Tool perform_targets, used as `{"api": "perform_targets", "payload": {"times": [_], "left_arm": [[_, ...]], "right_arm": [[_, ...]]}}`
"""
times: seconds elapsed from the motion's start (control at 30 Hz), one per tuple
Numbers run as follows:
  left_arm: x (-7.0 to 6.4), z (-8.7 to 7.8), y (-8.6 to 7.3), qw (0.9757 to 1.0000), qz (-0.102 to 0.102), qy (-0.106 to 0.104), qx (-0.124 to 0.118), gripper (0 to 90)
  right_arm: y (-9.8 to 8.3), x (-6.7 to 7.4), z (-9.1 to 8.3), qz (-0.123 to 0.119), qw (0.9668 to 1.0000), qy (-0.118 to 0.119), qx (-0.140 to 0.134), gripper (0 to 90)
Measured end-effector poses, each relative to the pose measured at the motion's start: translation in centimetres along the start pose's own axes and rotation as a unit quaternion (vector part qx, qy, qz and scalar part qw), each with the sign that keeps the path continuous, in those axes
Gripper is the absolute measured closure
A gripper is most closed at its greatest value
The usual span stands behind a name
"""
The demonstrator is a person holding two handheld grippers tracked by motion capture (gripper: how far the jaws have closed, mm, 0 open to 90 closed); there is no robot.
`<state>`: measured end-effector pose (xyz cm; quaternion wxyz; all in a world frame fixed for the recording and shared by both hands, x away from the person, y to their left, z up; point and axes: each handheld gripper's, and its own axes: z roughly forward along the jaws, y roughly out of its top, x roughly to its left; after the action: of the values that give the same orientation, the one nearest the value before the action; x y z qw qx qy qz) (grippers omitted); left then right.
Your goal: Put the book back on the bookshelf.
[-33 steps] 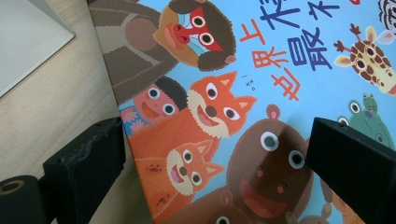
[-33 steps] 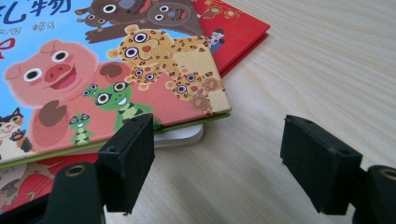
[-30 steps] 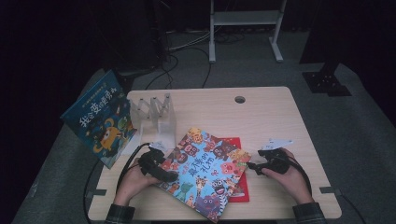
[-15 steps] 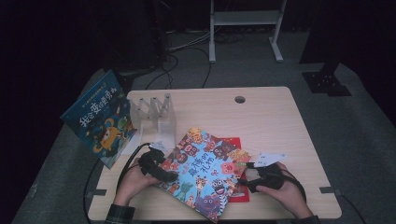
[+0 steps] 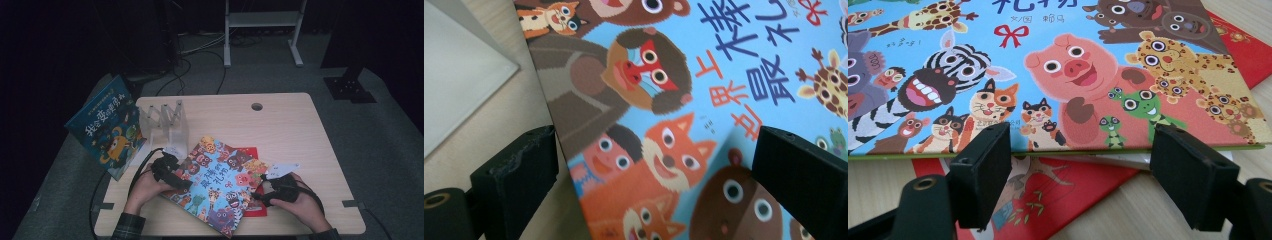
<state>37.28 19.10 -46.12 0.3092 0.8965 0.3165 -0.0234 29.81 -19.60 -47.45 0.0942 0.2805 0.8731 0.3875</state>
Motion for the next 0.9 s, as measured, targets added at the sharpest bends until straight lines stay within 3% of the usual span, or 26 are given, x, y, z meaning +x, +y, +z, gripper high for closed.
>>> {"api": "perform_targets", "payload": {"times": [0.5,0.9], "left_arm": [[2.1,1.1,0.7,0.9993,-0.02,-0.03,-0.012,0.0],[1.7,0.9,1.6,0.9995,-0.03,-0.011,0.008,0.0]], "right_arm": [[1.1,0.3,1.0,0.0,1.0,-0.004,0.005,23.5],[1.2,0.3,1.1,0.009,0.9999,-0.007,0.009,22.2]]}}
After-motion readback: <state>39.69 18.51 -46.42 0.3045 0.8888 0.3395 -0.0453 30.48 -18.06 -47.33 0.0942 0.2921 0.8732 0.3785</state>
